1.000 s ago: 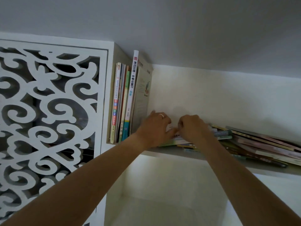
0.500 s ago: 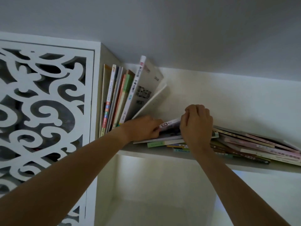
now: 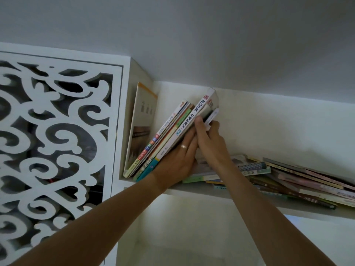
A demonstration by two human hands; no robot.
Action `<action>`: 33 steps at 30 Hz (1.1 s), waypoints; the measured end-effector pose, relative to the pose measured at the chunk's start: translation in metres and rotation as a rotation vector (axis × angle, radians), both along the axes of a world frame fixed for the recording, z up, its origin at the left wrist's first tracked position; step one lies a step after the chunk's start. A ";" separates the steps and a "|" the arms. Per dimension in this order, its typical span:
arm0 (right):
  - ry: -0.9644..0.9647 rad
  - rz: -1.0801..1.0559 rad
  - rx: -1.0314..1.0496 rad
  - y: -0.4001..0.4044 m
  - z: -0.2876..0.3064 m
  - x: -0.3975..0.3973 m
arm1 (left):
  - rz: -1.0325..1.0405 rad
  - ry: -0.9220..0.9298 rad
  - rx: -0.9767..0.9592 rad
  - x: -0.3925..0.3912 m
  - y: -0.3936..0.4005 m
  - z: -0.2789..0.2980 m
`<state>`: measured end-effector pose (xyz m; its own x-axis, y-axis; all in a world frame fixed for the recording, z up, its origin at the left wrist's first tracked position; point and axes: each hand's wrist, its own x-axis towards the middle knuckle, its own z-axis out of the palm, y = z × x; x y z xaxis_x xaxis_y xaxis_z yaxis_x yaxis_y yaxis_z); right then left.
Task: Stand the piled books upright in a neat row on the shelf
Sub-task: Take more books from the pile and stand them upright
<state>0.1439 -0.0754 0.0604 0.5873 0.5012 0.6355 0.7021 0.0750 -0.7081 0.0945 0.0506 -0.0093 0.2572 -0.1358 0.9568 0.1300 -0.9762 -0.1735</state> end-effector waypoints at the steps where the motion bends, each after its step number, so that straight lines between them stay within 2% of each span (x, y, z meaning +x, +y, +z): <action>1: -0.005 0.035 -0.009 0.000 0.004 -0.001 | -0.032 -0.061 0.038 0.000 0.003 -0.003; 6: 0.037 0.247 -0.086 0.003 0.017 -0.013 | 0.094 -0.158 0.217 0.001 0.011 -0.002; 8: 0.014 0.311 -0.146 0.006 0.021 -0.016 | 0.000 -0.178 0.300 0.001 0.011 -0.002; 10: 0.009 0.316 -0.199 0.012 0.023 -0.017 | 0.016 -0.275 0.489 0.000 0.008 -0.005; 12: -0.010 0.308 -0.200 0.021 0.021 -0.020 | 0.110 -0.385 0.528 0.001 0.009 -0.013; 16: -0.025 0.237 -0.067 0.040 0.012 -0.019 | -0.001 -0.494 0.245 -0.016 0.006 -0.008; 19: -0.082 0.146 -0.023 0.054 0.010 -0.021 | -0.006 -0.564 -0.117 -0.028 0.014 0.001; 22: -0.104 0.126 -0.002 0.067 0.008 -0.026 | -0.115 -0.418 -0.465 -0.035 0.031 -0.004; 24: -0.101 0.183 -0.050 0.077 0.003 -0.031 | -0.199 -0.363 -0.523 -0.037 0.039 -0.008; 27: -0.083 0.255 -0.142 0.088 0.000 -0.040 | -0.132 -0.338 -0.487 -0.038 0.041 -0.009; 30: -0.129 0.195 -0.149 0.093 0.002 -0.041 | -0.078 -0.341 -0.532 -0.035 0.039 -0.007; 33: -0.196 0.121 -0.151 0.093 0.007 -0.040 | -0.186 -0.427 -0.631 -0.026 0.025 0.001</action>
<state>0.1042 0.0173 0.0674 0.3911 0.6579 0.6436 0.8190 0.0703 -0.5695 0.0682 0.0754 -0.0082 -0.1237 0.4614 0.8786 -0.1149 -0.8861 0.4491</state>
